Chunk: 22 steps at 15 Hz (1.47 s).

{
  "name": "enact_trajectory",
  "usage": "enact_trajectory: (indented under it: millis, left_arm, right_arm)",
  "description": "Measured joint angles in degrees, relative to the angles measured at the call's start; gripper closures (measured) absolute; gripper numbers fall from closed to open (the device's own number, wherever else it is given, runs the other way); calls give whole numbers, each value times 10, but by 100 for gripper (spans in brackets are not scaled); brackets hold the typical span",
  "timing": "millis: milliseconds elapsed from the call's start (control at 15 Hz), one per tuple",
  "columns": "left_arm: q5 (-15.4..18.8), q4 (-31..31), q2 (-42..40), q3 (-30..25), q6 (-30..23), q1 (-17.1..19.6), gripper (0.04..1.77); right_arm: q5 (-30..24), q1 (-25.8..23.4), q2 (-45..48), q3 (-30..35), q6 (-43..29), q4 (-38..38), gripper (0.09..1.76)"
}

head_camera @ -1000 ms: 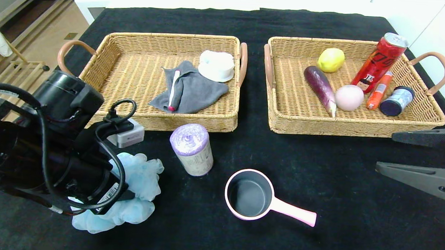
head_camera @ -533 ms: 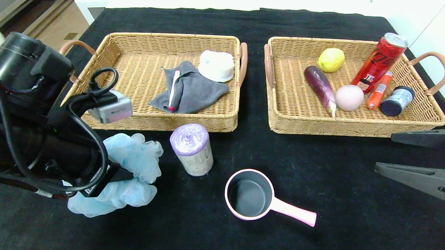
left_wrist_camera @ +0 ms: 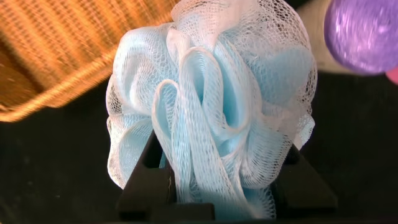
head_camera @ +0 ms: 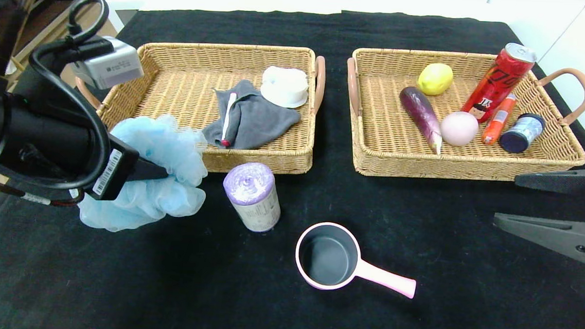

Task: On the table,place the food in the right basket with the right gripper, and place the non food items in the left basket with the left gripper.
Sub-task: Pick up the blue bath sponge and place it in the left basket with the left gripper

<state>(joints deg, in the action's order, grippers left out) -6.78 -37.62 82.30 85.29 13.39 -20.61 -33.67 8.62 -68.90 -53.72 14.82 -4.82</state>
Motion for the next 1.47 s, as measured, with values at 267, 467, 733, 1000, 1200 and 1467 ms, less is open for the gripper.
enact_trajectory:
  millis: [267, 467, 733, 1000, 1200, 1467]
  left_arm:
    - [1, 14, 17, 71, 1, 23, 113]
    - [3, 105, 40, 94, 1, 39, 114]
    - [7, 208, 74, 91, 3, 61, 115]
    - [13, 309, 123, 98, 2, 77, 116]
    - [29, 361, 163, 108, 2, 97, 116]
    - [51, 365, 207, 141, -33, 121, 117]
  right_arm:
    - [0, 0, 0, -1, 0, 0, 14]
    - [0, -1, 0, -1, 0, 1, 14]
    - [0, -4, 0, -1, 0, 3, 14]
    - [0, -5, 0, -1, 0, 3, 14]
    - [0, -5, -1, -1, 0, 4, 14]
    - [0, -5, -3, -1, 0, 4, 14]
